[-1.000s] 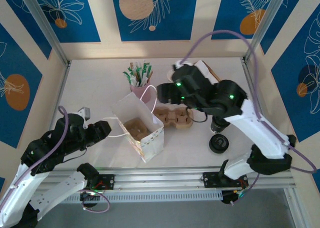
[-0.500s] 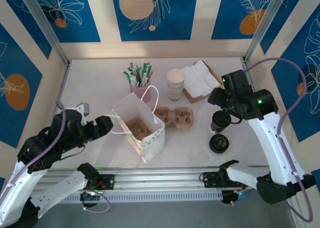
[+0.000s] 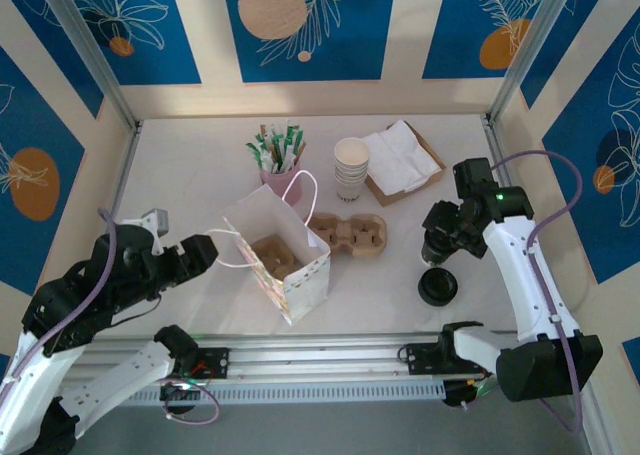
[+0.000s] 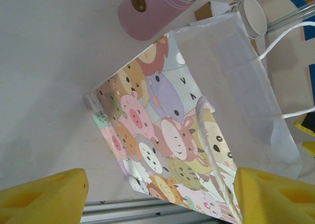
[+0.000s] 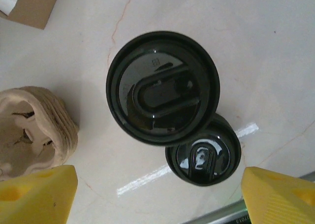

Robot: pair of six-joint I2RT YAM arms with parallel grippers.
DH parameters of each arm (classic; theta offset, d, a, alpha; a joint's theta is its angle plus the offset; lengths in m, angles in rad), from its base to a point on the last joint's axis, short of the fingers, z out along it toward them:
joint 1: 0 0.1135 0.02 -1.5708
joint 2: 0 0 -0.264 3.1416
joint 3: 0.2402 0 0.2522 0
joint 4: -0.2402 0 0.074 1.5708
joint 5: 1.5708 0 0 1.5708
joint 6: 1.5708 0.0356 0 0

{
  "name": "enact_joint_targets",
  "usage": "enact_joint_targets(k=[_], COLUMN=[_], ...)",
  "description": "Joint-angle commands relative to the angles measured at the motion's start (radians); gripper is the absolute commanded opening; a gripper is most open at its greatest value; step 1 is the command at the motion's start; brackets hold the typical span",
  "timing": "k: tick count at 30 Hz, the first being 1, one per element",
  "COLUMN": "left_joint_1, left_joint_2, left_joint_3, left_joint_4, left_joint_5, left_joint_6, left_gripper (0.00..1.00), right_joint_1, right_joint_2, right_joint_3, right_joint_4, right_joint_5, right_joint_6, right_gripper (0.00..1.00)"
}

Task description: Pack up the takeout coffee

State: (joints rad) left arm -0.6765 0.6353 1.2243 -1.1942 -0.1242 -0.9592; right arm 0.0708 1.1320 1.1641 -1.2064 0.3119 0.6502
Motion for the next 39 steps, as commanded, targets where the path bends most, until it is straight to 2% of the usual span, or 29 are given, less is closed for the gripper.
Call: enact_joint_targets(k=[1, 12, 21, 31, 39], left_joint_1=[-0.002, -0.002, -0.003, -0.002, -0.002], left_joint_2=[-0.016, -0.026, -0.031, -0.025, -0.019], left_joint_3=[0.032, 0.041, 0.04, 0.037, 0.034], left_joint_4=[-0.041, -0.077, -0.092, -0.084, -0.073], left_joint_5=[-0.027, -0.042, -0.054, -0.051, -0.042], left_joint_6=[0.005, -0.006, -0.015, -0.013, -0.007], left_gripper=[0.78, 0.79, 0.79, 0.79, 0.8], right_joint_1=[-0.019, -0.035, -0.042, -0.033, -0.021], right_joint_2=[0.021, 0.107, 0.144, 0.118, 0.124], right_joint_3=[-0.017, -0.052, -0.068, -0.097, -0.11], right_joint_4=[0.072, 0.137, 0.145, 0.125, 0.134], right_joint_5=[-0.048, -0.034, -0.032, -0.022, -0.016], right_joint_6=[-0.084, -0.186, -0.185, -0.172, -0.167], right_gripper=[0.88, 0.89, 0.87, 0.86, 0.79])
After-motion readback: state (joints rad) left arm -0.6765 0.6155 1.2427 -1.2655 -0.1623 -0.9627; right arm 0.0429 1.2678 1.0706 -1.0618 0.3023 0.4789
